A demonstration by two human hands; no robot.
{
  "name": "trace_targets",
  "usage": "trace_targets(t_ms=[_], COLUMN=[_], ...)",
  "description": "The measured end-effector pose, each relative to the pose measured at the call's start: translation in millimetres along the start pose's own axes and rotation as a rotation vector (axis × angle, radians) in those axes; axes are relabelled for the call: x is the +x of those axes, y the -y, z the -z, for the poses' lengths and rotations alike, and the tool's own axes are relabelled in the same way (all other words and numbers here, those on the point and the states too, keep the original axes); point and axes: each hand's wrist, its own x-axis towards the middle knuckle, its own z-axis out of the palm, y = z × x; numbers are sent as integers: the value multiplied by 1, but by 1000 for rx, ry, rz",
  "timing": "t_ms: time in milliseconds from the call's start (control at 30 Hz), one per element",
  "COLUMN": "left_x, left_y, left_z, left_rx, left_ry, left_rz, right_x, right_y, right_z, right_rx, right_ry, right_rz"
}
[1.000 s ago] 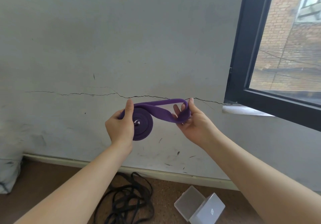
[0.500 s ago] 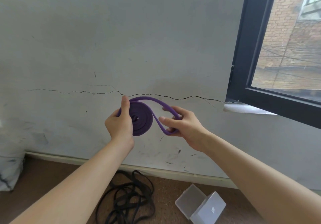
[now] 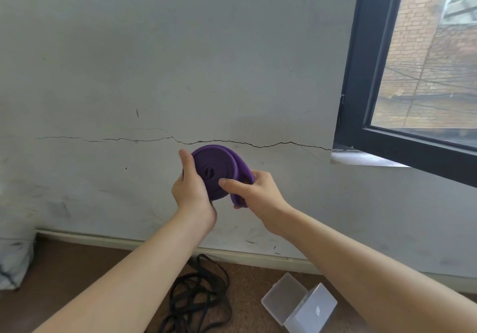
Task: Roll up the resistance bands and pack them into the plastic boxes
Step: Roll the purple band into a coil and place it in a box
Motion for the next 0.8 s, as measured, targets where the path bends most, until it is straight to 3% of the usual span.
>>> trace_targets(t_ms=[100,267,400,567,667,800], left_x=[8,24,24,27,27,24], left_y=[-1,-10,-14,-11,-9,-8], left_z=[8,27,31,36,39,36], left_rx=[102,627,817,653,553,505], left_ry=[190,531,779,798,736,697], left_rz=[2,-255,-240,-205,-189,-172], right_x=[4,4,2,2,8,10], right_y=[0,2,5,12,19,25], right_z=[23,54,65,77,91,97], right_rx=[14,-149,-262,-210,-153,-258], right_ry=[25,137,279,372,294,165], right_rz=[-54,-67,-76,-98,-59,42])
